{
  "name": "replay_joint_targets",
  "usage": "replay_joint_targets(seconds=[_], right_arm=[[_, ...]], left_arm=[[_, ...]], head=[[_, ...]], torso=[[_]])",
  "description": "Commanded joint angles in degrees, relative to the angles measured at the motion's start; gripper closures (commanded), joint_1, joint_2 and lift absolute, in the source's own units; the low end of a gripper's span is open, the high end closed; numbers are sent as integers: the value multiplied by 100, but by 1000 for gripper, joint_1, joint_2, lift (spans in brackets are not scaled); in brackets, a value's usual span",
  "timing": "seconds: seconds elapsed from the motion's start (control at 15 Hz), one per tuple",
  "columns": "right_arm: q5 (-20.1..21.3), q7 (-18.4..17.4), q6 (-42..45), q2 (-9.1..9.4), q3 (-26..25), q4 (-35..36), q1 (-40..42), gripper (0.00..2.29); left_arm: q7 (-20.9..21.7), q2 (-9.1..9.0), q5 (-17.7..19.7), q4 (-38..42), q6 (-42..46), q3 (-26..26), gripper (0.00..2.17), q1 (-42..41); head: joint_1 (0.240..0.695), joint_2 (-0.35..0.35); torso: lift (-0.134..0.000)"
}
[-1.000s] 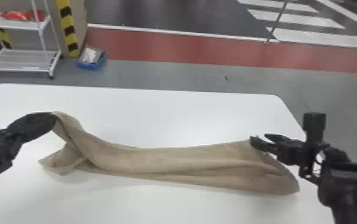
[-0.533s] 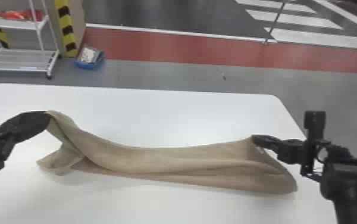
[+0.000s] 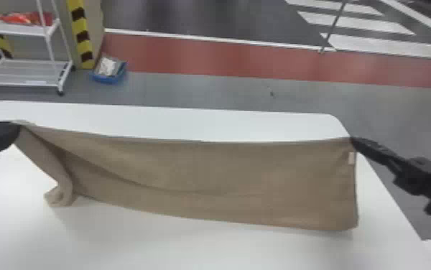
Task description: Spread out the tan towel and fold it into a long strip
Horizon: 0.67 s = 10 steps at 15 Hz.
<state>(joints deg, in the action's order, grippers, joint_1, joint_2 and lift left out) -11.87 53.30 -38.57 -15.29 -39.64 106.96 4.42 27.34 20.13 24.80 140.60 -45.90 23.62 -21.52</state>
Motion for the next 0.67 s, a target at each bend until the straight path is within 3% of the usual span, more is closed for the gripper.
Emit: replay_joint_targets(seconds=[0.0,0.07,0.13,0.27,0.33,0.47,0.6], right_arm=[[-799,67,-129,-185,-527,396,279,1926],[-1019,49,-252,-316,-589,440,314,1926],[-983,14,-411,-492,-527,440,252,1926],[-597,-74,-428,-492,-88,246,-91,1926],[-500,-118,-411,-483,79,-35,-328,1926],[-219,-144,-77,-457,483,-940,-1075,1926],[115,-188,468,-457,756,-1881,-1927,1926]], left_arm=[[246,-1,131,390,-662,468,1710,-98],[246,-1,140,539,-855,539,1710,-90],[210,-9,157,565,-855,539,1710,-54],[-88,-18,34,354,-838,433,1710,148],[-247,-9,-19,47,-838,143,1710,543],[-466,26,-291,-964,-838,-507,1710,1589],[-554,17,-318,-2089,-820,-929,1710,2670]], head=[[695,-211],[695,-230],[695,-236],[695,-244],[687,-230],[672,-196],[650,-176]], torso=[[-124],[-124],[-124],[-124],[-124],[-124],[-124]])
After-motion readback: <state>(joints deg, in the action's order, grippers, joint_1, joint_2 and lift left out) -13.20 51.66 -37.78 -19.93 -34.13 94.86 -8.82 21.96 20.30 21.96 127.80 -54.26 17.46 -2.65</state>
